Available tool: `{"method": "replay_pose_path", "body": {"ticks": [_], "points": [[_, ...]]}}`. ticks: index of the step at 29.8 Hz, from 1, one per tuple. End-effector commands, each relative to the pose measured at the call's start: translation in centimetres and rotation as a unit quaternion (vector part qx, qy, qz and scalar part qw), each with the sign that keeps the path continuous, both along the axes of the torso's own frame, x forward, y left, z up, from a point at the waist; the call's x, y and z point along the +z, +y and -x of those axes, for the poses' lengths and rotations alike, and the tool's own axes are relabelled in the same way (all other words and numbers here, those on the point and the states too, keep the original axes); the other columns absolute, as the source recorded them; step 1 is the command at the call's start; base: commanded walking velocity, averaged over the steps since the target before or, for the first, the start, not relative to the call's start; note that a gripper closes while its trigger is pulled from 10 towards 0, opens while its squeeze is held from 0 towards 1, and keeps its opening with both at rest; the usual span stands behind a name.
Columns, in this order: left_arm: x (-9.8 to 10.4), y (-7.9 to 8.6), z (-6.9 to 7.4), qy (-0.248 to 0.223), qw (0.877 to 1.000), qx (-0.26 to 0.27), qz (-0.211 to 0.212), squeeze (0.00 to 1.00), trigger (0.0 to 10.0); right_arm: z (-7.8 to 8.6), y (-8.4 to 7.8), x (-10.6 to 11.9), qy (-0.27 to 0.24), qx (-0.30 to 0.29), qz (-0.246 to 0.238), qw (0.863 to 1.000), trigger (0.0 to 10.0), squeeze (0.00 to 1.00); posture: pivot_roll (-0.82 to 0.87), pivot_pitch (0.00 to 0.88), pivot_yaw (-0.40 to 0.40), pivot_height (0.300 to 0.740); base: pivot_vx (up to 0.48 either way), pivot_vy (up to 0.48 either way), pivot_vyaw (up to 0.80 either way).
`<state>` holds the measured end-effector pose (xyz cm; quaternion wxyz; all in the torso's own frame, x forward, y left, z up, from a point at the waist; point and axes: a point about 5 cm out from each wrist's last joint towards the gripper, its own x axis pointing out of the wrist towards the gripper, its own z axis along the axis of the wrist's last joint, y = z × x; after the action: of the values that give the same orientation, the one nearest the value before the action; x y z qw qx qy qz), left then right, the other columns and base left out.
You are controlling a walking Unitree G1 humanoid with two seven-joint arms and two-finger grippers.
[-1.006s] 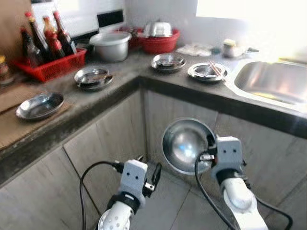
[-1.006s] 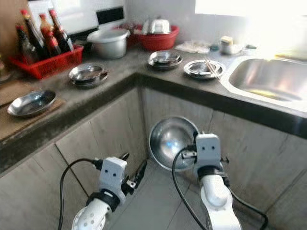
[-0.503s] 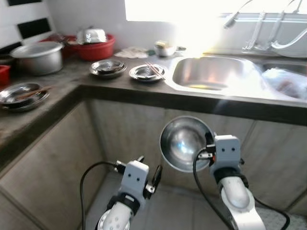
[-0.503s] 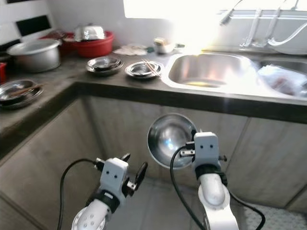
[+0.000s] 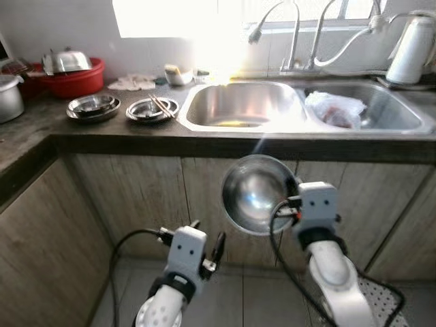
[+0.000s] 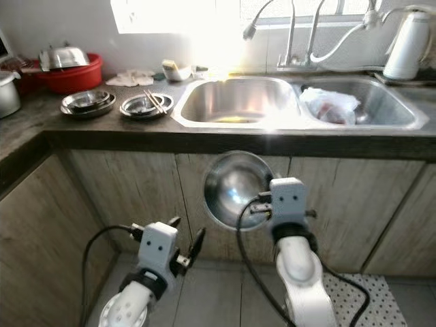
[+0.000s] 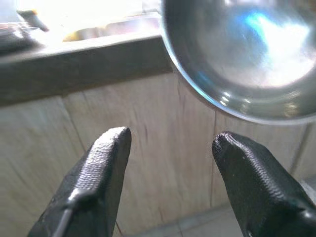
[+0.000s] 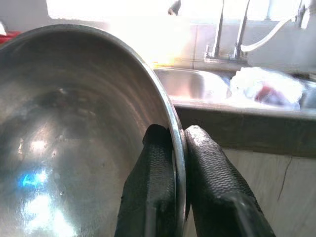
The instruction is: Kitchen organization
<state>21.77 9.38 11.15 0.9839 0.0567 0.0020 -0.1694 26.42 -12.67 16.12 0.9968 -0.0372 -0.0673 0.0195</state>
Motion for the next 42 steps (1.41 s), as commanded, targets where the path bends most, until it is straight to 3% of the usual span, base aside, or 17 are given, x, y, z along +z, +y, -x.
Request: {"method": "replay_pose_path", "body": {"ticks": [1,9,22,31,42], "points": [[0.7,0.1,-0.3,-0.011,1.0,0.006,0.007,0.0,10.0,-0.6,-0.2,1.9,-0.034,0.003,-0.003,0.999,10.0,0.0,0.01,0.0,0.014,0.74,0.251,0.0,0.0],[1.1,0.3,-0.8,-0.02,1.0,0.013,0.003,0.0,10.0,-1.7,-0.5,4.9,-0.082,0.001,-0.011,0.997,10.0,0.0,0.01,0.004,0.013,0.74,0.311,0.0,0.0],[1.0,0.3,-0.6,-0.016,1.0,0.016,0.004,0.0,10.0,-1.7,-0.2,4.8,-0.074,0.009,-0.015,0.997,10.0,0.0,0.01,0.014,0.006,0.74,0.357,0.0,0.0],[0.8,0.2,-0.6,-0.012,1.0,0.015,0.004,0.0,10.0,-2.3,-0.2,5.9,-0.088,0.019,-0.018,0.996,10.0,0.0,0.01,0.012,0.002,0.74,0.359,0.0,0.0],[0.7,0.0,-0.3,-0.008,1.0,0.011,0.007,0.0,10.0,-2.8,0.1,6.3,-0.091,0.055,-0.008,0.994,10.0,0.0,0.01,0.012,0.0,0.74,0.362,0.0,0.0]]}}
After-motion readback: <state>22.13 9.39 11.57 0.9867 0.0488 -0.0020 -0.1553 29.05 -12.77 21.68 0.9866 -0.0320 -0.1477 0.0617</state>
